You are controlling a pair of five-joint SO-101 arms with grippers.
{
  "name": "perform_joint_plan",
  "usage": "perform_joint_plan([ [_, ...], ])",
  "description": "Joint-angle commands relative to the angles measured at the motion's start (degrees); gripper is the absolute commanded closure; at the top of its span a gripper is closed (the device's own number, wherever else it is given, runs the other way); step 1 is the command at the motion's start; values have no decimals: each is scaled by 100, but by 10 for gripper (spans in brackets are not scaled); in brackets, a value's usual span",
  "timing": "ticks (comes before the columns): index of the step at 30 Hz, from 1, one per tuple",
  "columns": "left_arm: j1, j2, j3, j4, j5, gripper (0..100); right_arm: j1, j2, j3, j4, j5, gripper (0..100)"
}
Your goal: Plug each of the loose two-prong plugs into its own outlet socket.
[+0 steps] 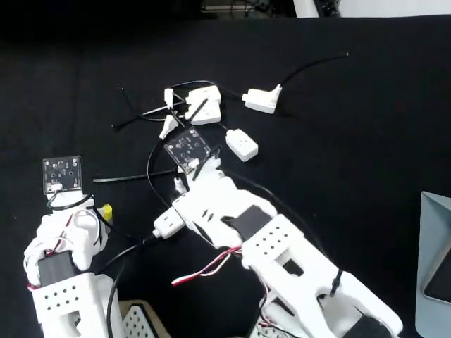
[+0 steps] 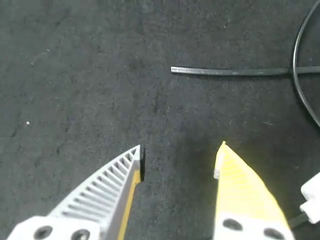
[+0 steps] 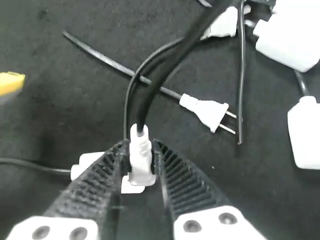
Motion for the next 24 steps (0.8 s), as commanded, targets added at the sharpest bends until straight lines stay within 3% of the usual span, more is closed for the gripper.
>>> perform_joint_plan([
  [1, -40, -97, 22, -141, 35, 759, -79, 13, 189, -484, -9, 986],
  [5, 13, -97, -13, -440, 132, 758, -88, -136, 312, -607, -9, 987],
  [7, 163, -97, -13, -800, 510, 757, -88, -444, 347, -571, -9, 987],
  [16, 1297, -97, -40, -2277, 1389, 757, -510, -2264, 1147, -422, 26, 987],
  [19, 1710, -97, -233, -2180, 1371, 757, -510, -2527, 1156, -167, 26, 987],
  [24, 2369, -105, -1077, -1222, 1371, 757, -510, -2484, 1191, -158, 26, 987],
])
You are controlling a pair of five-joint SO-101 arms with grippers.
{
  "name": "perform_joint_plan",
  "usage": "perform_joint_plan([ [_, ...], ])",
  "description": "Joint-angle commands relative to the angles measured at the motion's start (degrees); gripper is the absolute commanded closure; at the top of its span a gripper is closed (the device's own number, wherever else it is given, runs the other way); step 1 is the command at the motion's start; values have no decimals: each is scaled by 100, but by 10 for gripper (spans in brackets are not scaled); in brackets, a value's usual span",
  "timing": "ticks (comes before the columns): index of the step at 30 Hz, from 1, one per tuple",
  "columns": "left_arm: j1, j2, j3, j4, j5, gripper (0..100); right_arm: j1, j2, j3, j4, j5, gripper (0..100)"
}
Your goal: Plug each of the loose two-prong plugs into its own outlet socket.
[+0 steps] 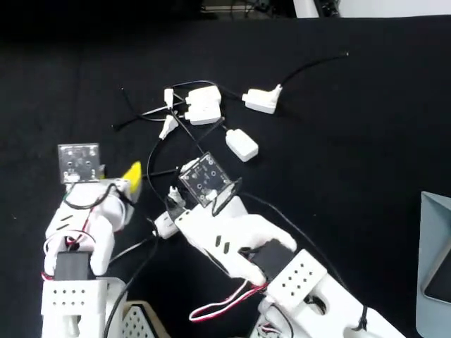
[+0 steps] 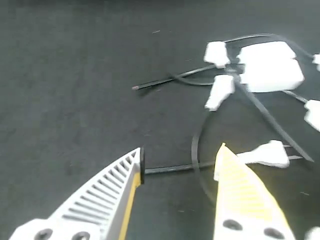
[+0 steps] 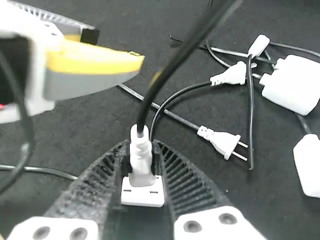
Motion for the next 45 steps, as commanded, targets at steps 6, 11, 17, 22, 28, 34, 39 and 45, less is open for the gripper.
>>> perform_joint_plan([
  [6, 1288, -62, -1385, 1046, 62, 757, -88, -66, -66, 35, 26, 987],
  [11, 1833, -62, -1305, 1064, 35, 757, -88, -75, -48, 44, 26, 987],
  [17, 2000, -88, -1490, 1433, 26, 757, -88, -66, -31, 44, 26, 987],
  [22, 1771, -492, -1631, 1837, 26, 757, -88, -57, -40, 264, 18, 986],
  [28, 75, -1187, -1130, 2040, 35, 757, -70, 40, -92, 378, 9, 985],
  [34, -1209, -1864, -101, 1987, 35, 757, -62, 1332, -708, 387, -9, 985],
  [39, -1323, -1960, 180, 1987, 35, 757, -35, 2149, -1077, 378, -9, 986],
  [45, -1314, -1952, 189, 1996, 35, 757, 193, 2316, -1147, 264, -9, 986],
])
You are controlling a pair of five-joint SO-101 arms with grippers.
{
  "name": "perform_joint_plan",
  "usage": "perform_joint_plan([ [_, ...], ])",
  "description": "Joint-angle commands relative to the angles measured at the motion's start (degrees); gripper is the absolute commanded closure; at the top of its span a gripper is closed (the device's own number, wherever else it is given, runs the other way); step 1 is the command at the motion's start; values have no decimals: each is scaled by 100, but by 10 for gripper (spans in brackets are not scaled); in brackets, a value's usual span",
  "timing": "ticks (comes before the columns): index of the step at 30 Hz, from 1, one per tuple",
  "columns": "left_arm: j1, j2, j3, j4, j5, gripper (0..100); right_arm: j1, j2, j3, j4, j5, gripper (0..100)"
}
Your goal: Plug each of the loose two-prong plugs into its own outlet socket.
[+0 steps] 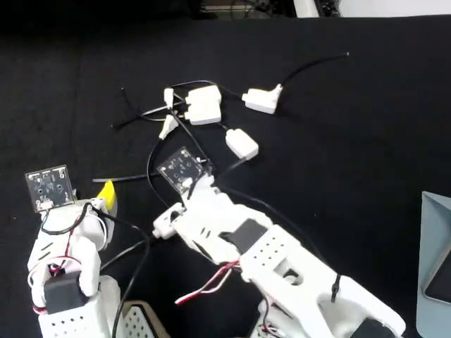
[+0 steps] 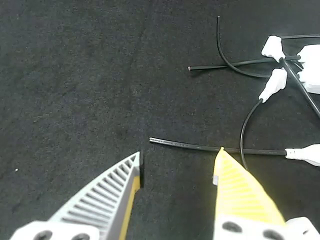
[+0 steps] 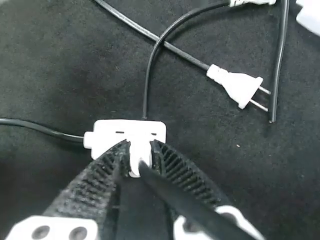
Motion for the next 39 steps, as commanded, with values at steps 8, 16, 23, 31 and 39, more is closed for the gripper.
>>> perform_joint_plan([
  [8, -48, -35, -22, 18, 18, 757, 211, 655, -646, -299, -9, 986],
  [16, -48, -35, -22, 18, 18, 757, 299, 778, -673, -290, -18, 986],
  [23, -48, -35, -22, 18, 18, 758, 123, 778, -690, -132, -149, 986],
  [31, -48, -35, -22, 18, 18, 758, 79, 778, -690, -79, -299, 985],
  [39, -48, -35, -22, 18, 18, 759, 70, 840, -708, -114, -308, 985],
])
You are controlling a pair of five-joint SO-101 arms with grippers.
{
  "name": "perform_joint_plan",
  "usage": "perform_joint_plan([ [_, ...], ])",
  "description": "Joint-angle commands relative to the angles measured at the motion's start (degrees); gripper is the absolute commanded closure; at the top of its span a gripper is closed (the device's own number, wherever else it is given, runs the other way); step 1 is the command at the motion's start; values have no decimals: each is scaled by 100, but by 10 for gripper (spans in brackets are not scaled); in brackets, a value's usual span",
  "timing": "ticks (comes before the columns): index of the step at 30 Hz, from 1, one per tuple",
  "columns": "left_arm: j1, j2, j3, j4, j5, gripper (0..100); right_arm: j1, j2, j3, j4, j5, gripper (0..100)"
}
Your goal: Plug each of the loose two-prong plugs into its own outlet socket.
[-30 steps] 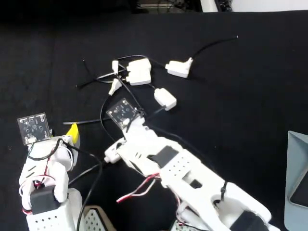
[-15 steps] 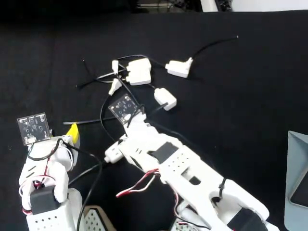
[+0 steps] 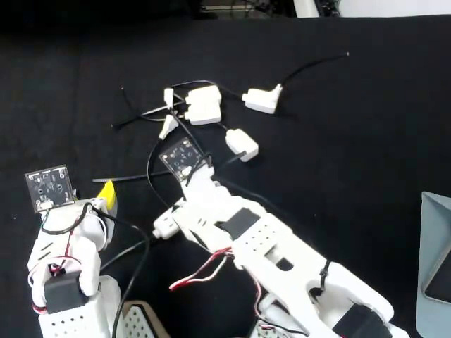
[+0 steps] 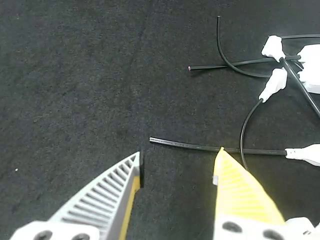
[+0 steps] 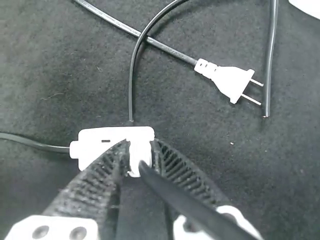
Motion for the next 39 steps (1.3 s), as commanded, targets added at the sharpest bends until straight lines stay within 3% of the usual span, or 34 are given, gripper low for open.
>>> perform_joint_plan([
  [1, -48, -35, -22, 18, 18, 759, -88, 171, -321, -26, -70, 985],
  [14, -75, -35, -22, 18, 18, 759, -264, 1068, -673, 114, -343, 985],
  [26, -84, -35, -22, 18, 18, 759, -220, 1868, -963, 114, 105, 986],
  [31, -84, -35, -22, 18, 18, 760, 343, 752, -1095, 545, 105, 986],
  [39, -84, -35, -13, 18, 18, 760, 1820, -1086, -1358, 703, 62, 986],
])
